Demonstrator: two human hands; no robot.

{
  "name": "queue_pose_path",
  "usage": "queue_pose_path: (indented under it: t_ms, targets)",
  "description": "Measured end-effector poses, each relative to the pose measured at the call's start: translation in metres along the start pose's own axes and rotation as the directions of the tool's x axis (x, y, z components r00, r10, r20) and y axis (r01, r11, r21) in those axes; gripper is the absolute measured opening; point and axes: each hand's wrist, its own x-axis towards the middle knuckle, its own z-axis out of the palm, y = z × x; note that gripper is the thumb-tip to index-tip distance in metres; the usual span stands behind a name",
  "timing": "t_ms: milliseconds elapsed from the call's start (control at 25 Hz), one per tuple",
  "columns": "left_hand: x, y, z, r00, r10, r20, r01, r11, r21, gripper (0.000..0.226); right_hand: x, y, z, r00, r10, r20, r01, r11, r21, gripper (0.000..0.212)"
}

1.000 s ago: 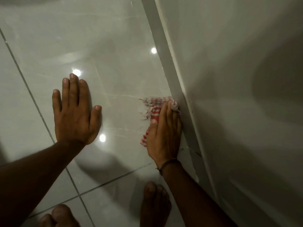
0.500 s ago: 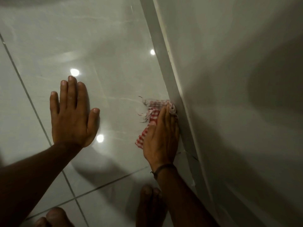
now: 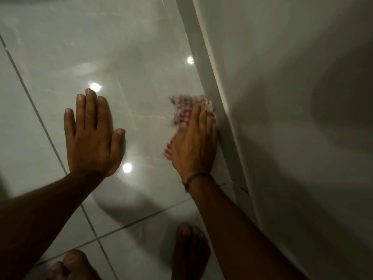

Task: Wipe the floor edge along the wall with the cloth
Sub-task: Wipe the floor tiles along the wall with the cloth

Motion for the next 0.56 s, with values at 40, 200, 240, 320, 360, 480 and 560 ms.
queue_pose_path:
  t_ms: [40, 200, 240, 320, 360, 480, 560]
  targets:
    - [-0.001, 0.001, 0.001, 1.0, -0.001, 0.004, 0.001, 1.0, -0.002, 0.081, -0.02, 0.014, -0.001, 0.999, 0.031, 0.04, -0.031, 1.0, -0.005, 0.086]
    - [0.0, 0.0, 0.001, 1.0, 0.005, -0.008, -0.005, 1.0, 0.001, 0.081, -0.063, 0.038, 0.005, 0.991, 0.117, 0.068, -0.117, 0.993, 0.001, 0.076]
    - [0.0, 0.0, 0.001, 1.0, 0.0, -0.006, 0.0, 1.0, 0.004, 0.081, -0.062, 0.032, 0.008, 0.991, 0.129, 0.045, -0.129, 0.992, 0.009, 0.076]
    - [0.001, 0.001, 0.001, 1.0, 0.0, 0.004, 0.0, 1.0, -0.005, 0.082, -0.041, 0.016, 0.012, 0.994, 0.107, -0.01, -0.107, 0.994, 0.021, 0.076]
    - [0.0, 0.002, 0.001, 1.0, 0.001, 0.005, -0.001, 1.0, -0.009, 0.082, -0.023, 0.004, 0.012, 0.997, 0.072, -0.034, -0.071, 0.997, 0.015, 0.075]
    - [0.0, 0.001, 0.002, 1.0, -0.001, -0.003, 0.001, 1.0, 0.01, 0.082, 0.038, -0.033, 0.002, 0.999, -0.031, -0.008, 0.031, 0.999, -0.025, 0.073]
    - [0.0, 0.001, 0.001, 1.0, 0.002, -0.002, -0.002, 1.0, 0.001, 0.082, 0.049, -0.038, 0.0, 0.998, -0.055, -0.028, 0.054, 0.998, -0.04, 0.075]
